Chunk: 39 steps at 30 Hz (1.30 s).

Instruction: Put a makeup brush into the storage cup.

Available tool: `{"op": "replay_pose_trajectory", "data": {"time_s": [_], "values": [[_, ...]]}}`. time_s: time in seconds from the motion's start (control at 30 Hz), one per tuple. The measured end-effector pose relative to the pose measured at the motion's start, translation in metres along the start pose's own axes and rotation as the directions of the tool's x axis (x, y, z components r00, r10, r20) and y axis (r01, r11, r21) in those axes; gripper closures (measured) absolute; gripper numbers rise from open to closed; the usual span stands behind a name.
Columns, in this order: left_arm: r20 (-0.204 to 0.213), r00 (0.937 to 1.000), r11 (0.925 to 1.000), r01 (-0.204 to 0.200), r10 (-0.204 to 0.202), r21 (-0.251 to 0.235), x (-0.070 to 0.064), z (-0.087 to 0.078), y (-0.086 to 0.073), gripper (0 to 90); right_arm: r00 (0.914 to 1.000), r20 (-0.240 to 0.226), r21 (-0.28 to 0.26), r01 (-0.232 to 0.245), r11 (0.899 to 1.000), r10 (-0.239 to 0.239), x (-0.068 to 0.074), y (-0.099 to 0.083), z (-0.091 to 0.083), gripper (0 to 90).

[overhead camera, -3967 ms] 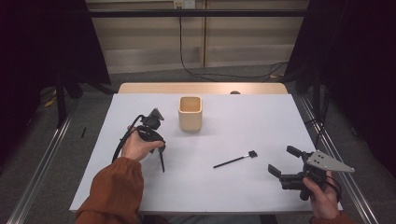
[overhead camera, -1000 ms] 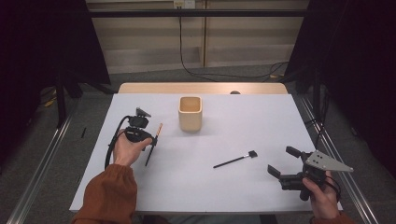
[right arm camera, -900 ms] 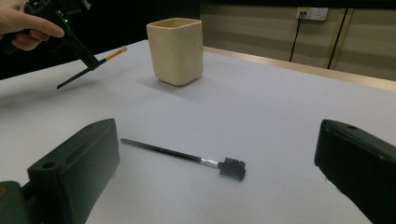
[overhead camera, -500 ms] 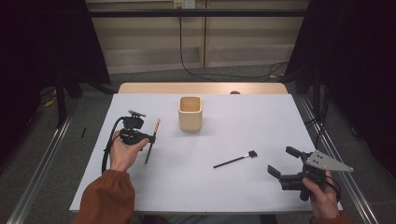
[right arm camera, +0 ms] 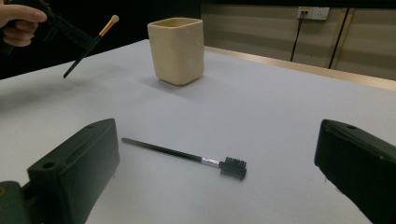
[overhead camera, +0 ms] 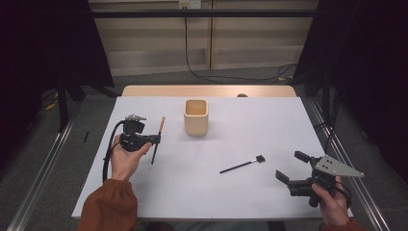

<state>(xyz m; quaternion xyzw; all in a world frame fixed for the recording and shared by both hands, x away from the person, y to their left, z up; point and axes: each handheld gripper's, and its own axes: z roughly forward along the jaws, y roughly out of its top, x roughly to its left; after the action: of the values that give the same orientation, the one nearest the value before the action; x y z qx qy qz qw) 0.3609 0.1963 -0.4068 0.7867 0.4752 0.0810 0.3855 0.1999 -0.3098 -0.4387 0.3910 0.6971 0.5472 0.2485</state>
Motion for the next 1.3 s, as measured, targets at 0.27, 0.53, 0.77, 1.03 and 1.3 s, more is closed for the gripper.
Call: {"op": "replay_pose_trajectory", "data": {"time_s": [0.27, 0.53, 0.77, 1.03, 1.3], "values": [[0.013, 0.9995, 0.9971, -0.028, 0.029, -0.071, -0.002, -0.008, -0.001, 84.0, 1.0, 0.001, 0.0, 0.0, 1.0, 0.0, 0.0, 0.0, 0.0, 0.0], [0.021, 0.9993, 0.985, -0.027, 0.031, -0.17, -0.003, -0.016, -0.005, 84.0, 1.0, 0.0, -0.002, 0.0, 1.0, 0.0, 0.001, 0.0, 0.0, 0.0], [0.046, 0.9964, 0.9681, -0.057, 0.071, -0.244, -0.004, -0.023, -0.006, 83.9, 1.0, 0.003, 0.0, -0.001, 1.0, 0.001, 0.001, 0.0, 0.0, 0.0], [0.045, 0.9941, 0.9417, -0.079, 0.099, -0.327, -0.007, -0.03, -0.007, 83.9, 1.0, 0.009, -0.004, -0.003, 1.0, 0.003, 0.0, 0.0, 0.0, 0.0], [0.023, 0.9945, 0.911, -0.085, 0.103, -0.404, -0.006, -0.035, -0.012, 83.8, 1.0, 0.006, -0.007, -0.003, 1.0, 0.003, 0.0, 0.0, 0.0, 0.0]]}}
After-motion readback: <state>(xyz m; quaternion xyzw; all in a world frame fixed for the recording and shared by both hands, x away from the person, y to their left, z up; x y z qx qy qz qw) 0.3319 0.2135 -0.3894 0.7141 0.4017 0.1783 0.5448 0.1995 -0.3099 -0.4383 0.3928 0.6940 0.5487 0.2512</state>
